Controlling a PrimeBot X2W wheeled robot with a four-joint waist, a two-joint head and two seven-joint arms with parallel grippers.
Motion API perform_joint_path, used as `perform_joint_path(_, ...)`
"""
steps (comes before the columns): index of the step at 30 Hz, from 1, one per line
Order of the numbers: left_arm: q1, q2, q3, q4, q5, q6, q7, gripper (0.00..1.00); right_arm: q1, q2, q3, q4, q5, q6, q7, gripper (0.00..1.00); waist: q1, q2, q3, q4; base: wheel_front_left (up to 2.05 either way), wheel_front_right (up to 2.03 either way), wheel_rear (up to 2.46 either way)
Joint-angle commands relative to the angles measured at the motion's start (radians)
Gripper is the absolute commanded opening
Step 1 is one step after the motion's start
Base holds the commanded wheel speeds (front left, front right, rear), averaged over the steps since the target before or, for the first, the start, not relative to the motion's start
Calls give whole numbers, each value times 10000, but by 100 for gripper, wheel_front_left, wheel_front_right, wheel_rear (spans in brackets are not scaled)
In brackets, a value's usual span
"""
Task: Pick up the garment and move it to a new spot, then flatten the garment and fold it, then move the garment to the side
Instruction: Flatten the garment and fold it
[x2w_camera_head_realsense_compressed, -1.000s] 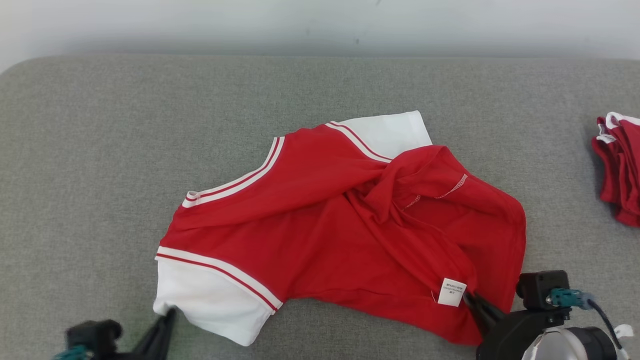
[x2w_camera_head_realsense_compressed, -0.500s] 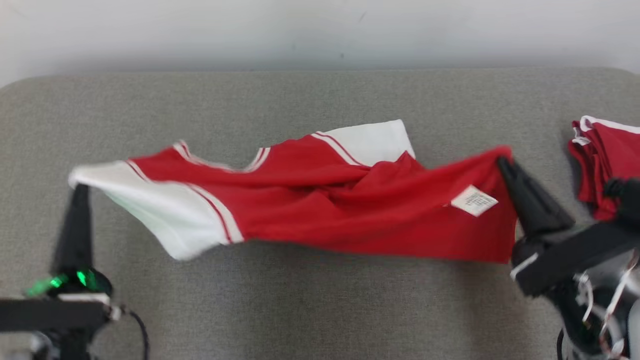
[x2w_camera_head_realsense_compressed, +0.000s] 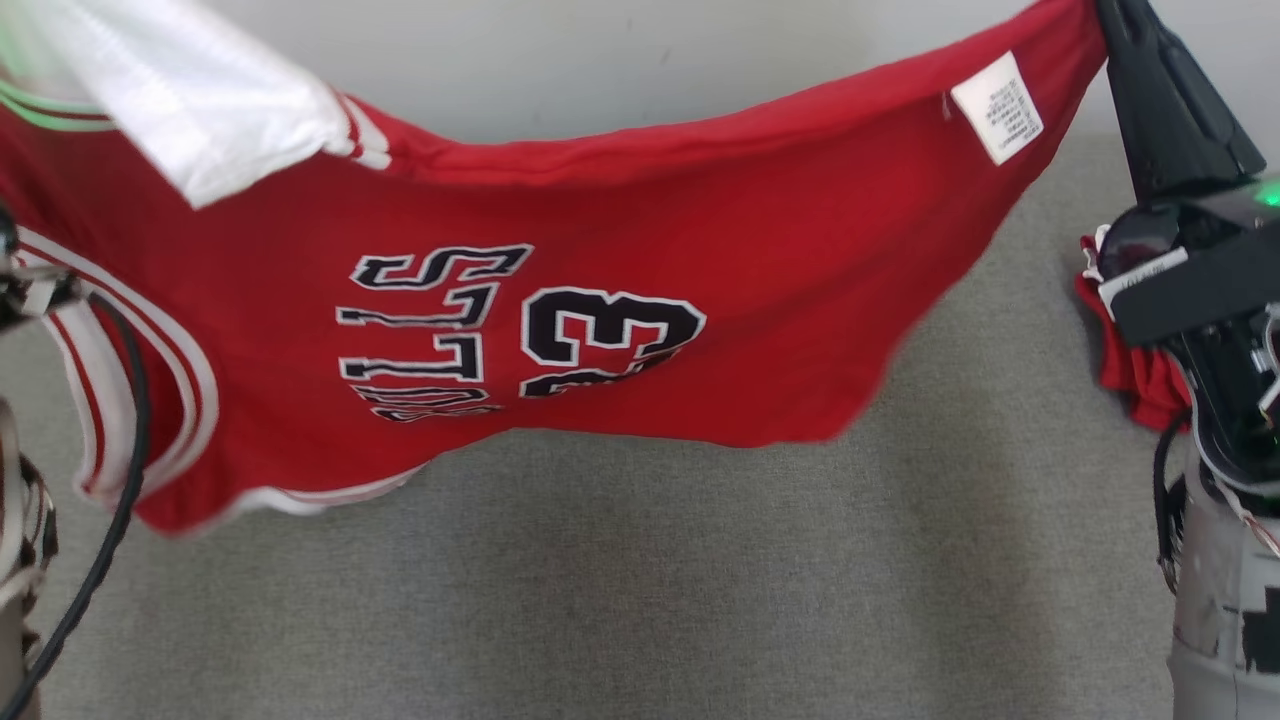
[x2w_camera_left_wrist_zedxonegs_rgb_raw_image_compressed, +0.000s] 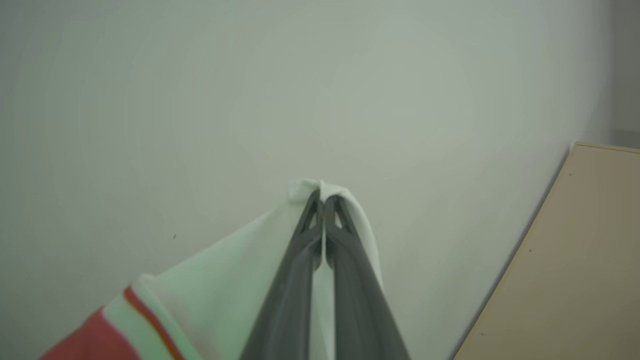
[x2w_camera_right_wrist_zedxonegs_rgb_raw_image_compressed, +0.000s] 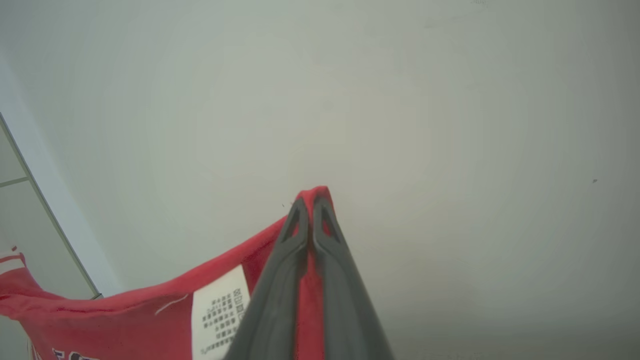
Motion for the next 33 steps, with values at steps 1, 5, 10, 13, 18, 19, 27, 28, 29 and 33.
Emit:
perform_joint_path(1, -385, -10, -142, 266, -58, 175, 222, 0, -381, 123, -16, 221, 171, -23, 137, 0, 1, 0, 455, -173, 0, 0, 0)
perform_joint_path(5, -1609, -100, -260, 976, -168, 666, 506, 0, -1608, 321, -119, 1058, 299, -21, 392, 0, 1, 0, 1583, -475, 0, 0, 0)
perform_joint_path(10, -3729, 175, -429, 2488, 450, 790, 440, 0, -3834, 524, -37, 2913, -239, -21, -68, 0, 1, 0, 3278, -854, 0, 0, 0)
perform_joint_path(13, -5049, 182, -651, 3562, 976, 483, -5, 0, -5171, 488, 269, 4251, -839, -12, -841, 0, 1, 0, 3913, -1003, 0, 0, 0)
perform_joint_path(18, -6689, 123, -944, 4690, 1552, -227, -609, 0, -6950, 592, 387, 5813, -1339, -12, -2085, 0, 1, 0, 4439, -1212, 0, 0, 0)
perform_joint_path(19, -7086, 163, -1036, 4903, 1747, -412, -741, 0, -7307, 582, 356, 6159, -1490, -12, -2448, 0, 1, 0, 4514, -1275, 0, 0, 0)
perform_joint_path(27, -9952, -516, -1387, 5390, 2014, -2446, -2889, 0, -9325, 71, 111, 7836, -2453, -12, -5471, 0, 1, 0, 5128, -1324, 0, 0, 0)
perform_joint_path(28, -9698, -435, -1555, 5426, 2013, -2515, -2821, 0, -9264, -93, 265, 7931, -2487, -12, -5419, 0, 1, 0, 5229, -1263, 0, 0, 0)
perform_joint_path(29, -9418, -316, -1761, 5452, 2060, -2515, -2787, 0, -9147, -208, 396, 8107, -2479, -12, -5370, 0, 1, 0, 5320, -1204, 0, 0, 0)
perform_joint_path(33, -7228, 244, -2636, 5688, 2039, -2573, -3071, 0, -8256, -639, 1177, 8937, -2248, -12, -5370, 0, 1, 0, 5630, -1003, 0, 0, 0)
